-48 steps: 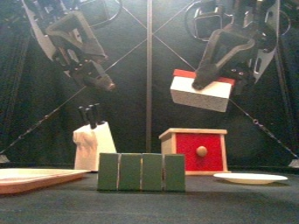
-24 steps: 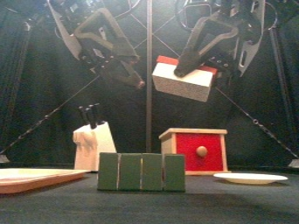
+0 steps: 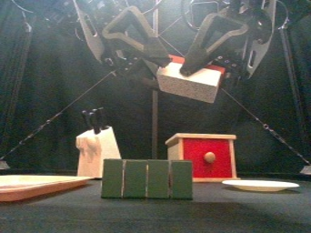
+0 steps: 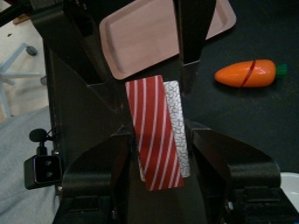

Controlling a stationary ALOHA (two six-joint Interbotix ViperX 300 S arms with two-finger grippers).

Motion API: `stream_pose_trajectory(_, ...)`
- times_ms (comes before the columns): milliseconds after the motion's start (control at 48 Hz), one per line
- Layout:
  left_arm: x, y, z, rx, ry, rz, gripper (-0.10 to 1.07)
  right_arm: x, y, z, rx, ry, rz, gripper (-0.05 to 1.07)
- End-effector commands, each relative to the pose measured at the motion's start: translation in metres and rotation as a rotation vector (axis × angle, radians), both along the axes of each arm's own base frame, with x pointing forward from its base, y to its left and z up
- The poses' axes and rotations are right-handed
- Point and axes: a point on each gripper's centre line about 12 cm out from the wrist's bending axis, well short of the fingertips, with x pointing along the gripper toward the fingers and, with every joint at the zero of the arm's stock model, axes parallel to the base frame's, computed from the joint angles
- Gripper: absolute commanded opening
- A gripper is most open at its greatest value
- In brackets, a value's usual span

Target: Hand over salmon sushi

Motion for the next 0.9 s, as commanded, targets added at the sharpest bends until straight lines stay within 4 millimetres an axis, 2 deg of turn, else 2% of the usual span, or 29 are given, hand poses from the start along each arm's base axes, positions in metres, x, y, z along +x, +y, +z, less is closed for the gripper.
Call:
stream_pose_trajectory(0,0.0067,-0.0002,0.0127,-0.009,-0.034,0.003,0.91,0.0053,0.0010,0.0154,0.014,-0.042,0.001,0.56)
stream_pose_trajectory(354,0.0132,0.0003,0.0121,-0.019,-0.034,0.012,0.85,0.0067,0.0011,0.0175,0.018,-0.047,0.000,0.56)
stream_pose_trajectory(667,0.0127,0.0004,0.0104,-0.014,-0.030,0.009,0.58,0.0063,0.0027,0.0154,0.023,-0.042,0.013,0.57)
stream_pose_trajectory(875,0.0120,0.0005,0.0093,-0.012,-0.028,0.008,0.55,0.0050,0.0029,0.0127,0.021,-0.035,0.015,0.63)
